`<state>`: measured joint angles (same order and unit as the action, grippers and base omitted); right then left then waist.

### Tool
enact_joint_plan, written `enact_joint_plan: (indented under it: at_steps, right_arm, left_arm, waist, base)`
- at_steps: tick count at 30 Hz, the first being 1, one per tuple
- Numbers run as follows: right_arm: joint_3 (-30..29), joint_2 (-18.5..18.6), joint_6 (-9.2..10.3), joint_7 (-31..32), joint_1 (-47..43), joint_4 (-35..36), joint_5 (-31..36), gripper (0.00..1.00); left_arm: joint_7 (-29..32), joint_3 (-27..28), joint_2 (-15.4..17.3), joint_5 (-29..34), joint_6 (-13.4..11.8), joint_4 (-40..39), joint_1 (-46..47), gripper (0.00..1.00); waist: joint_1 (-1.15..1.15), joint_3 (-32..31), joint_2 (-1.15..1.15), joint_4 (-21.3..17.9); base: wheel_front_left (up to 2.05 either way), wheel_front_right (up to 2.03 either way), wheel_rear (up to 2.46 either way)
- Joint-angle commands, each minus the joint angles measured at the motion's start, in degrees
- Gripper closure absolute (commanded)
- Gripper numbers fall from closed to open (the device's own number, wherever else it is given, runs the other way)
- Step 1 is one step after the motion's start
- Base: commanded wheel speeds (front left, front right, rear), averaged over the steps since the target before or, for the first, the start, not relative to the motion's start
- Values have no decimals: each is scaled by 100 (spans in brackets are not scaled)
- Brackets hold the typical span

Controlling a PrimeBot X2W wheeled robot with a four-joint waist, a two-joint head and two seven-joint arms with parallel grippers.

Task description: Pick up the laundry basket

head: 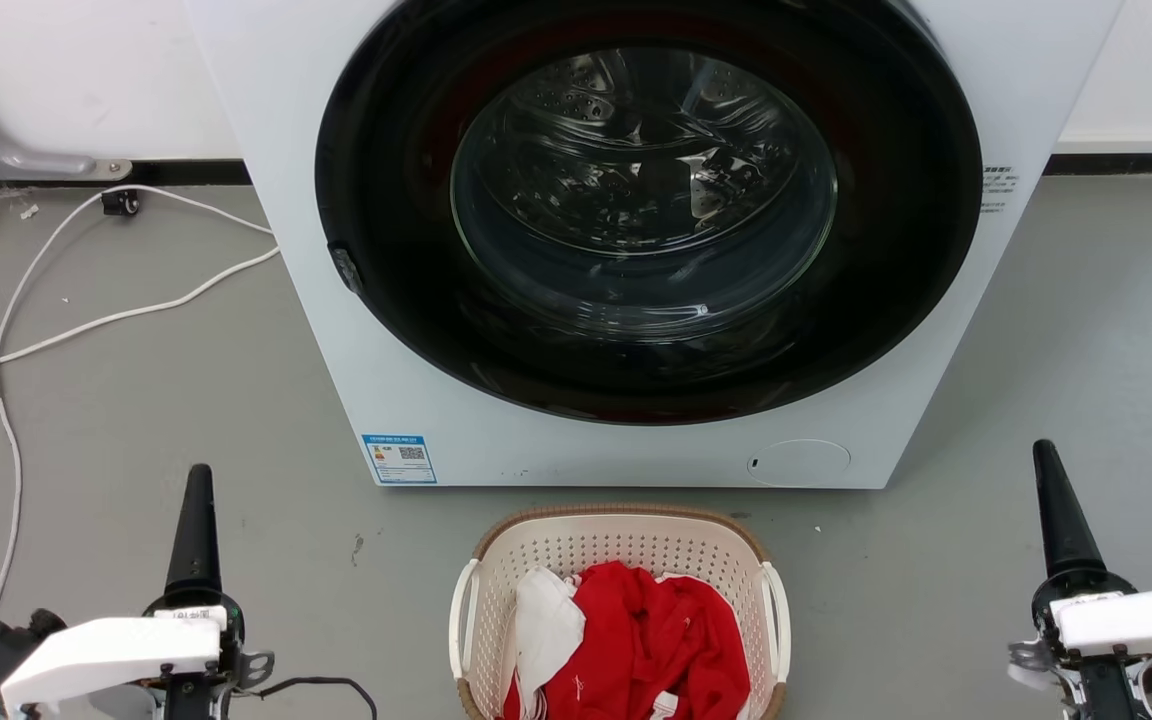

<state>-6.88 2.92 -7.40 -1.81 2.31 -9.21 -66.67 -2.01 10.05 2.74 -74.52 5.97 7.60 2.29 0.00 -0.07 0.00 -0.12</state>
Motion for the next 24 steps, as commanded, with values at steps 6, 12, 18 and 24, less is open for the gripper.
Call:
enact_joint_plan:
  at_steps: [6, 12, 18, 24]
  right_arm:
    - [10, 14, -10, -176, 162, 616, 1217, 0]
    - [95, 13, -11, -307, 118, 987, 2310, 0]
    - [245, 11, -11, -416, 34, 1120, 3038, 0]
    - [369, 10, -12, -516, -43, 1176, 3666, 0]
  left_arm:
    - [-166, -66, 23, 878, -291, -661, 53, 0]
    - [-299, -447, 24, 2016, -289, -1088, -73, 0]
    - [-405, -821, 23, 3097, -365, -1323, -141, 0]
    - [-507, -1236, 66, 4005, -421, -1478, -135, 0]
  waist:
    - [0, 16, 0, -3]
    - [0, 30, 0, -5]
    - [0, 39, 0, -12]
    - [0, 43, 0, -21]
  base:
    - [0, 0, 0]
    - [0, 0, 0]
    - [0, 0, 0]
    - [0, 0, 0]
